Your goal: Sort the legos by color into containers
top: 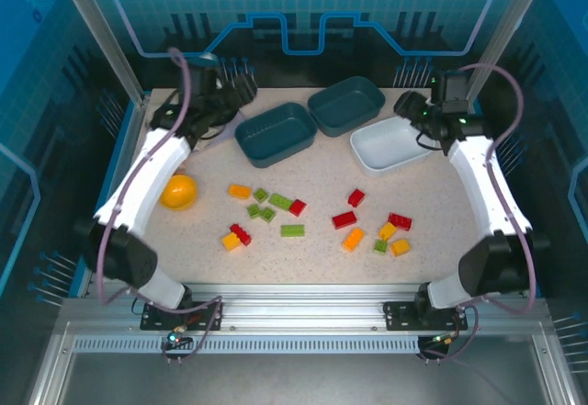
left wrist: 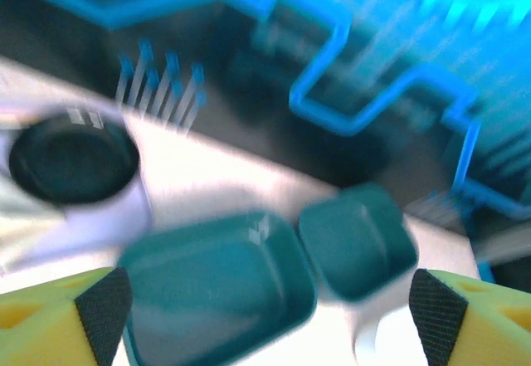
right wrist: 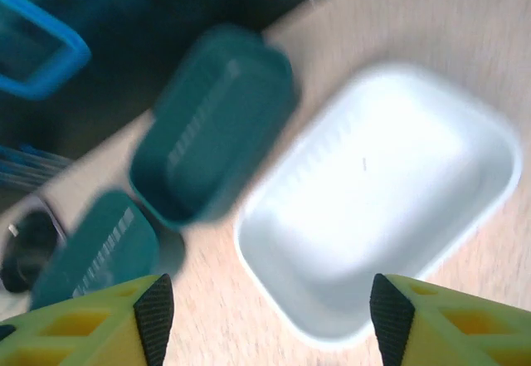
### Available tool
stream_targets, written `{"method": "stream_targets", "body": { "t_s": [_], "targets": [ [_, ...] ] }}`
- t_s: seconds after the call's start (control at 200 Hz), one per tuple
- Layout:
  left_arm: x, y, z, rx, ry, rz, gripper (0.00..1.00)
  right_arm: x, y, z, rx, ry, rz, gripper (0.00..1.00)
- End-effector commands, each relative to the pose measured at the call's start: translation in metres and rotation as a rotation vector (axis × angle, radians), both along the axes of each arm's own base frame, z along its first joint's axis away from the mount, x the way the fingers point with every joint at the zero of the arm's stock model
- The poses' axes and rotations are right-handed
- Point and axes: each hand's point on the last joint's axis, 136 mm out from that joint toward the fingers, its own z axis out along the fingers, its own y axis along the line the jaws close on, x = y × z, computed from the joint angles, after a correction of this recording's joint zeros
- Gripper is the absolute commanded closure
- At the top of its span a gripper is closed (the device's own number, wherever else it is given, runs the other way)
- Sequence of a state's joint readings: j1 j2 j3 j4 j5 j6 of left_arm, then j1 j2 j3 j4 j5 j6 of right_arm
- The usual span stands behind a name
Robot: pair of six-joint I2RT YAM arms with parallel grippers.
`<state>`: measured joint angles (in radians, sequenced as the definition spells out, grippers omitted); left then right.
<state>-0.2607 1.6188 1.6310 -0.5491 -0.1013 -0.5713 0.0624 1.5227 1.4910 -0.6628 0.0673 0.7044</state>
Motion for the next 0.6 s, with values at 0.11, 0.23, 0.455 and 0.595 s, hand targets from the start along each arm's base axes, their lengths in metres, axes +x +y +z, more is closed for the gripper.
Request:
{"method": "stream_targets", "body": {
  "t_s": [0.11,0.23,0.455,0.595],
  "targets": [
    [-0.031,-0.045,-0.088,-0.077,0.396,-0.141,0.28,0.004,0.057,-0.072,0.137,0.309,0.111,0.33],
    [-0.026,-0.051,-0.105,-0.053,0.431,-0.161,0.31,0.033,0.066,-0.092,0.134,0.355,0.102,0.25],
    [-0.021,-0.054,-0.115,-0.040,0.448,-0.172,0.31,0.088,0.079,-0.120,0.180,0.371,0.033,0.15],
    [-0.021,-0.058,-0.103,-0.056,0.398,-0.201,0.29,0.112,0.080,-0.136,0.193,0.398,-0.026,0.13]
  ]
}}
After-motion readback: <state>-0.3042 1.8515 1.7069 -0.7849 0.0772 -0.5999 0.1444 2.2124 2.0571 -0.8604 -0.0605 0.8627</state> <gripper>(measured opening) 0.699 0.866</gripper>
